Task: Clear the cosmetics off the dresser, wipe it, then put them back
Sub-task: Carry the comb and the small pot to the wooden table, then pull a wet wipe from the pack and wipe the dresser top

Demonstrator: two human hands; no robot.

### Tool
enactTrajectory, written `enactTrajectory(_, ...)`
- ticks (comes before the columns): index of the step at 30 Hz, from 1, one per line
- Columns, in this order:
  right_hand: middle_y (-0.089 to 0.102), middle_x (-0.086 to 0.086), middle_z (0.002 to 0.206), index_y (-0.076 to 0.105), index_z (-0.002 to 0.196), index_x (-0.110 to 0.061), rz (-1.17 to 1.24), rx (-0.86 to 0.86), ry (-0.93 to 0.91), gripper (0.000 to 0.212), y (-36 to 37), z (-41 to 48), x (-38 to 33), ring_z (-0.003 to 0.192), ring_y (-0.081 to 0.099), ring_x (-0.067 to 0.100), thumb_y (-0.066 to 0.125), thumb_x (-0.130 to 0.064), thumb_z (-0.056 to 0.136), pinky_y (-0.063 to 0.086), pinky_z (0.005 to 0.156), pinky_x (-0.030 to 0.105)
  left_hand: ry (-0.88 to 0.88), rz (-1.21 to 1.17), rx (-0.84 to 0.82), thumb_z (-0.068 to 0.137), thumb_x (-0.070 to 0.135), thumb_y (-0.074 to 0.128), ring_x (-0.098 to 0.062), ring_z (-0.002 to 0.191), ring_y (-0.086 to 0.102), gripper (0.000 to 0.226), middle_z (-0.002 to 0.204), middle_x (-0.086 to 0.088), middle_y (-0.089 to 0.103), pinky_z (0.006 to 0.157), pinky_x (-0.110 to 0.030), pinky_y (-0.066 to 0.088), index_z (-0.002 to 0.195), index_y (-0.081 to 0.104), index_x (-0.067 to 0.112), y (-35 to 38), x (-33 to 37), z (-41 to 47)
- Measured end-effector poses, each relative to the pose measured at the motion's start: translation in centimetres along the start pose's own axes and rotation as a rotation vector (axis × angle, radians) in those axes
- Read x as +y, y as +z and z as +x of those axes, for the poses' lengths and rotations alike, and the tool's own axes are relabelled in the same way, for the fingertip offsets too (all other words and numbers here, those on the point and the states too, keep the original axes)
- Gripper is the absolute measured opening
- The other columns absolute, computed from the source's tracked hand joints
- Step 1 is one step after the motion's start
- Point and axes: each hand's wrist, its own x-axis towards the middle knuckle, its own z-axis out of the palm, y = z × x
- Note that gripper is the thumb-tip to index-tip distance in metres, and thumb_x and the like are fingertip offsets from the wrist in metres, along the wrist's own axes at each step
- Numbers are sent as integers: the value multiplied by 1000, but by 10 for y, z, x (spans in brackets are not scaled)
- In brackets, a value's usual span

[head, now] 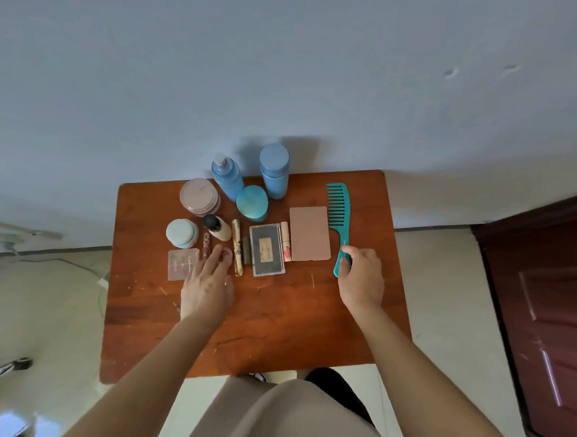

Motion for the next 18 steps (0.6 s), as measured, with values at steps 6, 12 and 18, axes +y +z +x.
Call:
enactTrajectory(6,51,0,132,53,137,-21,-146,-93,-122,44,-16,-2,-3,119,51,16,59,-35,96,51,89,24,29,166,-178,99,38,47,-23,148,21,56,160,3,25,118,-48,26,151,31,25,-29,18,-4)
enactTrajectory(12,47,-1,139,47,140,-24,-35,4,-77,44,-57,-24,-19,128,47,15,49,-42,100,49,96,27,211,134,-95,102,48,34,-20,149,18,55,161,5,23,119,-45,21,153,25,28,-84,45,-12)
enactTrajectory(18,11,8,164,26,154,-23,-96,202,-18,59,-112,-89,-4,152,4,25,25,-53,103,13,121,44,542,-30,190,101,50,25,-29,149,19,58,161,-6,24,118,-49,15,151,31,20,-148,85,-8)
